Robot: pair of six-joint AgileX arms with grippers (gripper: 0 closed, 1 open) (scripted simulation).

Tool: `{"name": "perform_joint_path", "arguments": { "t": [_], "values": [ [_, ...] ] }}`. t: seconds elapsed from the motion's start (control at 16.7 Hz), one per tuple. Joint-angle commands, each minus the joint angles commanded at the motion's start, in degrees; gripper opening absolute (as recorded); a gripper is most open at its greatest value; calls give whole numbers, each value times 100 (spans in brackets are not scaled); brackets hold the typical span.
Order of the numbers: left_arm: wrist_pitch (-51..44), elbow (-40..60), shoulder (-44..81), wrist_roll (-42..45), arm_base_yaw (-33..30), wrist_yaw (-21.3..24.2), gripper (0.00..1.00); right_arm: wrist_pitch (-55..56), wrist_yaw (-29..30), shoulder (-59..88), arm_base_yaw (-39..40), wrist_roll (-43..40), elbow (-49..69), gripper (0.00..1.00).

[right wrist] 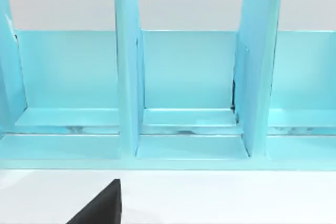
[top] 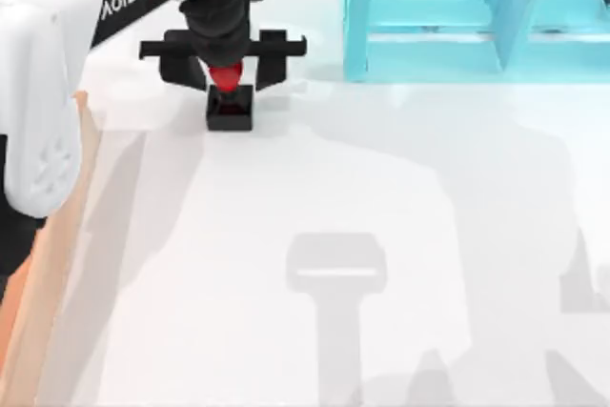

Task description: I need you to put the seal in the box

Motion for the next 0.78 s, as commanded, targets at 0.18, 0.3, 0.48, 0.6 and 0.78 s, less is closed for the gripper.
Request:
{"name": "perform_joint_path", "arguments": {
  "t": [0.18, 0.3, 0.48, 0.6, 0.78],
  "values": [
    [0, 0, 0, 0, 0, 0, 25, 0, 0, 0, 0, 0, 0, 100],
    [0, 0, 0, 0, 0, 0, 10, 0, 0, 0, 0, 0, 0, 100],
    [0, 0, 0, 0, 0, 0, 0, 0, 0, 0, 0, 0, 0, 100],
    [0, 0, 0, 0, 0, 0, 0, 0, 0, 0, 0, 0, 0, 100],
    [0, 0, 0, 0, 0, 0, 0, 0, 0, 0, 0, 0, 0, 100]
  ]
}}
